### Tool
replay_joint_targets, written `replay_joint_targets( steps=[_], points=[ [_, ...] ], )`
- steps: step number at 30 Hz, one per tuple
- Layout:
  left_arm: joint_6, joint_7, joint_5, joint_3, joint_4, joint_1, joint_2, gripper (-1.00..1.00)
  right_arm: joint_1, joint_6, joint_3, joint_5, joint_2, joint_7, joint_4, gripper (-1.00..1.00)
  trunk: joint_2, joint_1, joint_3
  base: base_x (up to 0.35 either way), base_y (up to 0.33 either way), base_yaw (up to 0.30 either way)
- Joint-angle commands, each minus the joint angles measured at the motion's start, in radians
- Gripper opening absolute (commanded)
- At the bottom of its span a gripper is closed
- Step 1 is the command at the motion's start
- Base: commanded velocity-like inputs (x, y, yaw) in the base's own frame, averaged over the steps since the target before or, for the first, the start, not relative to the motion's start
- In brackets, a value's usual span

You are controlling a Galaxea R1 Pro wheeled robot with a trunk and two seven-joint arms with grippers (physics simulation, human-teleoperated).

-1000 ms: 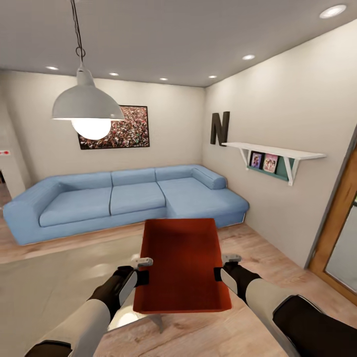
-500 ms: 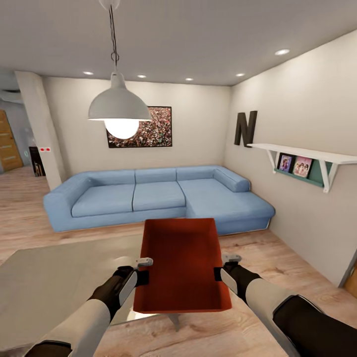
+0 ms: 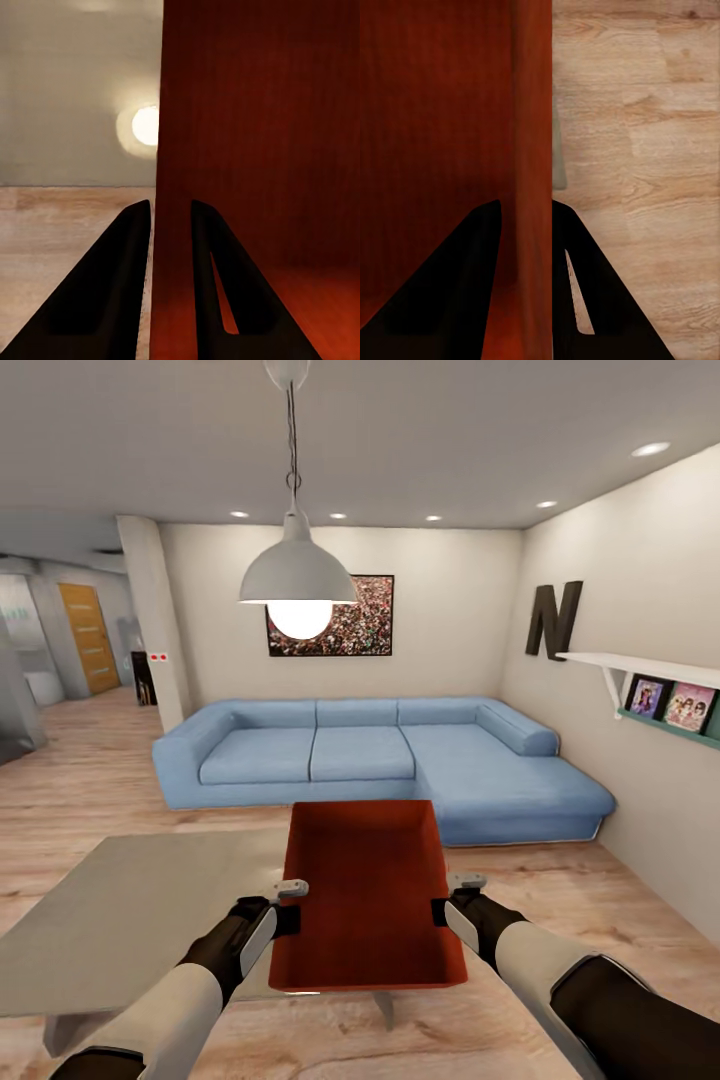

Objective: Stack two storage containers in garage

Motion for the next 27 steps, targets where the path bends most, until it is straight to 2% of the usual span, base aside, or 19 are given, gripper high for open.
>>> replay_joint_targets(
  steps=[1,27],
  points=[
    [0.009,0.023,-0.024,-0.012,0.001,0.0,0.001,-1.0,-0.001,0.005,0.042,-0.008,0.0,-0.008,-0.005,-1.0,-0.002,0.0,-0.002,0.0,0.0,0.3],
    [0.009,0.023,-0.024,-0.012,0.001,0.0,0.001,-1.0,-0.001,0.005,0.042,-0.008,0.0,-0.008,-0.005,-1.0,-0.002,0.0,-0.002,0.0,0.0,0.3]
  ],
)
